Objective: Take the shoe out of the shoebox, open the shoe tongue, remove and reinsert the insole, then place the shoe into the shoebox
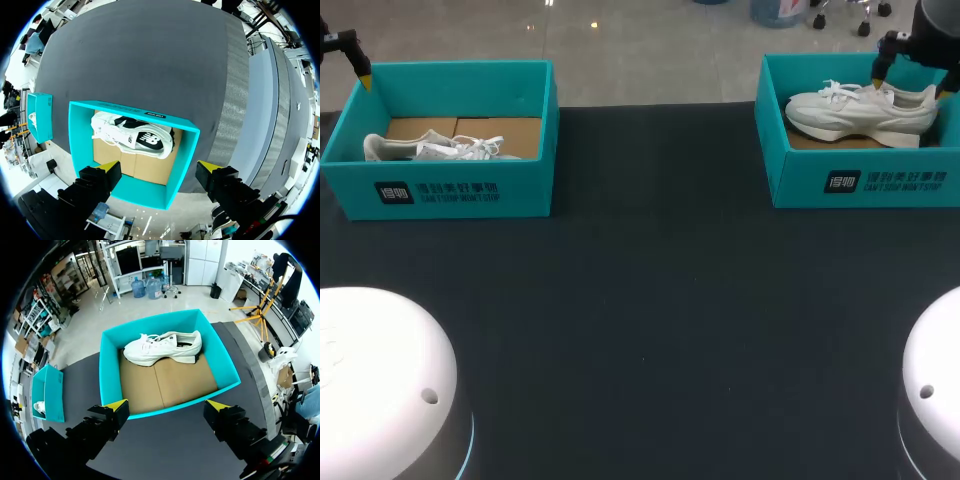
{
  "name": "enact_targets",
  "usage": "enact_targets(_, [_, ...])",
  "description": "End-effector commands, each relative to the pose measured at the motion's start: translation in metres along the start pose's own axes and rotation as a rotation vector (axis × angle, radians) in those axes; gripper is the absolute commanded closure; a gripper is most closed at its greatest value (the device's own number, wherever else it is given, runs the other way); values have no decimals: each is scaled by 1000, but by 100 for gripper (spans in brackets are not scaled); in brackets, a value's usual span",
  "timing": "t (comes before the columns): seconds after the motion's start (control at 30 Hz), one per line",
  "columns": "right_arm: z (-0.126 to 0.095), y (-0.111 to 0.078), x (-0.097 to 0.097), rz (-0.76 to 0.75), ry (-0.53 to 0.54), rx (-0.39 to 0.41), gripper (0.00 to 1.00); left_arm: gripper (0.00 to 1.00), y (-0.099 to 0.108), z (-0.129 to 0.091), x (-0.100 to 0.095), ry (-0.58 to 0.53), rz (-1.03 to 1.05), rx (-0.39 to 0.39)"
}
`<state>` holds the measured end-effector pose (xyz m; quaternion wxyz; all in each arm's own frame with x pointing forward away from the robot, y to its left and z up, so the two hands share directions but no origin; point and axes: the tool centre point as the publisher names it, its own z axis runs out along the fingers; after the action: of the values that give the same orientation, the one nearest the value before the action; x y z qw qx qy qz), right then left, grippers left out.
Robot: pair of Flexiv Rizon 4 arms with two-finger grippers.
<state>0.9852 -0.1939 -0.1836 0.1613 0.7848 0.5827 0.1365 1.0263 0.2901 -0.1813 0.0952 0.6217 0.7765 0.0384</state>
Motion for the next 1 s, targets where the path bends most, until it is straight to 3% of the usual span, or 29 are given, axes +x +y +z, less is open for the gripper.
enact_targets(0.03, [-1,-1,0,0,0,-2,0,0,0,0,0,3,1,0])
enact_targets(0.33, [-1,-1,0,0,0,-2,0,0,0,0,0,3,1,0])
enact_targets(0.63, [33,56,-18,44,-21,-18,0,0,0,0,0,3,1,0])
enact_targets(1.0, [75,96,-31,65,-86,6,0,0,0,0,0,3,1,0])
